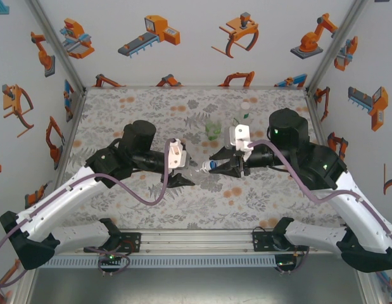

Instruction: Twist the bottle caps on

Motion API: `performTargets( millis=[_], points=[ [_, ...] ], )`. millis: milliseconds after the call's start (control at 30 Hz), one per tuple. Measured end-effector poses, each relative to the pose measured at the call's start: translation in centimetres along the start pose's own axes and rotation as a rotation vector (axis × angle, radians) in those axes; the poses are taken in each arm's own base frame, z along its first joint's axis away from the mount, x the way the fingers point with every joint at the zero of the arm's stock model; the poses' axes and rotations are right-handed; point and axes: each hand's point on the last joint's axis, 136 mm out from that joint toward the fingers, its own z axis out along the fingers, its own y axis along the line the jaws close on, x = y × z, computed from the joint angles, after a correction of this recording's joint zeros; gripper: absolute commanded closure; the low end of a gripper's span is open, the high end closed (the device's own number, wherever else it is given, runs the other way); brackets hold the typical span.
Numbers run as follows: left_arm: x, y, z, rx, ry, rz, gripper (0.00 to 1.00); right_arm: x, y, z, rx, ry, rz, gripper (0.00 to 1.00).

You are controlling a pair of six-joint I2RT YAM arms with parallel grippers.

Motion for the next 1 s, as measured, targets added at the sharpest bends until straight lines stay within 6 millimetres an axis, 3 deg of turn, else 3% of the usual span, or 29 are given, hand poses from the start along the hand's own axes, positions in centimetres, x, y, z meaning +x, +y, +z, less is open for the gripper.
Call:
performTargets(
  millis=[67,200,433,567,700,867,1000],
  points=[
    [0.2,0.3,0.1,-0.013,0.008,-0.001,1.00,0.2,-0.5,0.0,0.030,0.005,0.043,1.00],
    [1.0,1.3,0.2,-0.061,0.047,-0.014,1.00,1.5,-2.4,0.0,0.161,0.008,0.245,1.00],
    [3.2,3.4,0.8,-0.156,0.142,-0.042,1.00,5.9,-7.1,-0.8,0.498,-0.043,0.929,1.00],
    [4.4,4.2,1.1,-0.188,0.190,-0.064,1.00,8.9,-8.4,-1.0,0.639,-0.098,1.320,1.00],
    [5.6,4.6,1.1,-0.204,0.235,-0.091,1.00,11.0,-8.9,-0.8,0.720,-0.110,1.532,1.00],
    [6.1,4.7,1.2,-0.208,0.254,-0.102,1.00,11.8,-9.1,-0.9,0.764,-0.120,1.605,0.66],
    [4.9,4.7,1.3,-0.194,0.213,-0.082,1.00,10.5,-9.1,-1.4,0.735,-0.129,1.498,0.46]
  ],
)
